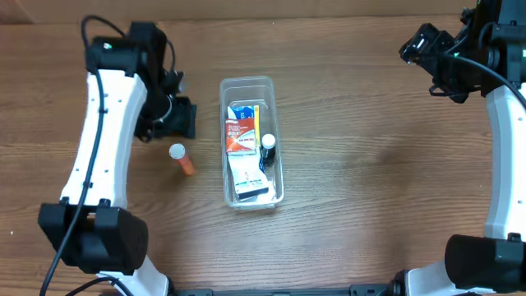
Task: Pack container
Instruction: 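Withdraw the left gripper toward the orange tube, then lower the left gripper over the orange tube and grasp it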
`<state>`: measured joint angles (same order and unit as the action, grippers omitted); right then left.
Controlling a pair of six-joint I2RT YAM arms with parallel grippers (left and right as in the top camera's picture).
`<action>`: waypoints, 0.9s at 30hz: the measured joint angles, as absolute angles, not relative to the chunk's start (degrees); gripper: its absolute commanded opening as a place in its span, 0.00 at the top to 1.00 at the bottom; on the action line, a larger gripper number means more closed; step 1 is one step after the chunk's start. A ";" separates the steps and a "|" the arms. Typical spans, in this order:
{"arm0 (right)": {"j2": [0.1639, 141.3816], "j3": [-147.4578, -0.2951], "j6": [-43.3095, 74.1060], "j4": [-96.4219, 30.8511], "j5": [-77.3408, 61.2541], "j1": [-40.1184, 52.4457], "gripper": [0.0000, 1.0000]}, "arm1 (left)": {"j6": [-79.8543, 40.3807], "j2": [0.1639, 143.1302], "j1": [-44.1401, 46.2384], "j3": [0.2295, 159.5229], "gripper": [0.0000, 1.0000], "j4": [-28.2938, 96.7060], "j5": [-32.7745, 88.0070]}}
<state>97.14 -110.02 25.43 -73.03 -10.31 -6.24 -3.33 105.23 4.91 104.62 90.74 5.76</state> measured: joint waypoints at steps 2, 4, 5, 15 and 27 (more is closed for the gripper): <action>97.14 -110.02 25.45 -73.06 -10.28 -6.22 0.00 | -4.56 105.23 5.19 100.95 0.40 89.25 5.96; 97.14 -110.02 25.43 -73.03 -10.31 -6.24 0.00 | -5.65 105.23 5.39 97.56 0.42 87.39 5.93; 97.14 -110.02 25.43 -73.03 -10.31 -6.24 0.00 | -6.22 105.23 5.39 96.47 0.42 86.89 5.93; 97.14 -110.02 25.43 -73.03 -10.28 -6.22 0.00 | -9.54 103.15 5.39 90.98 0.42 81.32 2.63; 97.14 -110.02 25.43 -73.03 -10.31 -6.24 0.00 | -10.41 103.13 5.37 90.67 0.39 81.01 1.48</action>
<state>97.14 -110.02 25.43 -73.03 -10.31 -6.24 -10.41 103.13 5.37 90.67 81.01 1.48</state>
